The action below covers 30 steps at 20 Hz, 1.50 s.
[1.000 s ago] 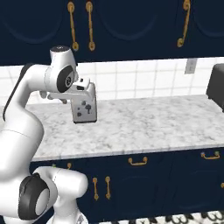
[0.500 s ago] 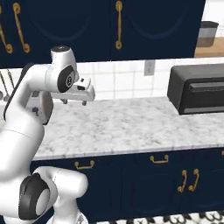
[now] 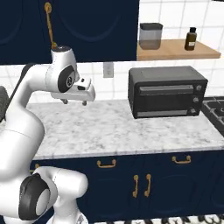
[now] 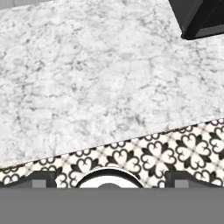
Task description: Navigate to the range hood.
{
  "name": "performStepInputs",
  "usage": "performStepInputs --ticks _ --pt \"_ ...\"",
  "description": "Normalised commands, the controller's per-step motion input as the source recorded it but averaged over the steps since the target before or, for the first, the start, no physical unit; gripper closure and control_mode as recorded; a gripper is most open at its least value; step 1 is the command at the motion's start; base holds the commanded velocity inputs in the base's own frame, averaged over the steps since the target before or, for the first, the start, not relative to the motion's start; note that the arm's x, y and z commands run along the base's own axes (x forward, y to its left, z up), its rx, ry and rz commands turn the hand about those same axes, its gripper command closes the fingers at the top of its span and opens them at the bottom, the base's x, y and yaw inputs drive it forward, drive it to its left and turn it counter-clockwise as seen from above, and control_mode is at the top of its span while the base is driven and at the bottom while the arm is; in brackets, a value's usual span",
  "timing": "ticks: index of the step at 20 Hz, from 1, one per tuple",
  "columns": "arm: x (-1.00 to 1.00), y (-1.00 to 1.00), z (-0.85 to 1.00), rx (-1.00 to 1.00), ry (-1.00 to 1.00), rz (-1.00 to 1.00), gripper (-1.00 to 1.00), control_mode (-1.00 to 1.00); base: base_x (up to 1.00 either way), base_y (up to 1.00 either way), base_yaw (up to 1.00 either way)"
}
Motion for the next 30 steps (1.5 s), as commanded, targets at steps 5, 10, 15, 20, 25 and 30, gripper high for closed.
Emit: performStepInputs --ticks 5,10,15,20,25,30 --pt "0.0 0.0 0.0 0.0 0.0 0.0 -1.0 1.0 0.18 -1.0 0.09" --pt "0.0 0.0 0.0 0.0 0.0 0.0 -1.0 1.0 0.15 -1.0 0.11" --pt "0.0 0.0 0.0 0.0 0.0 0.0 -1.0 1.0 0.23 -1.0 0.11" --pt "0.0 0.0 0.0 0.0 0.0 0.0 -1.0 1.0 0.24 -1.0 0.13" --pt "0.0 0.0 0.0 0.0 0.0 0.0 -1.0 1.0 0.24 -1.0 0.13" --pt "0.0 0.0 0.0 0.0 0.0 0.0 -1.0 1.0 0.16 -1.0 0.12"
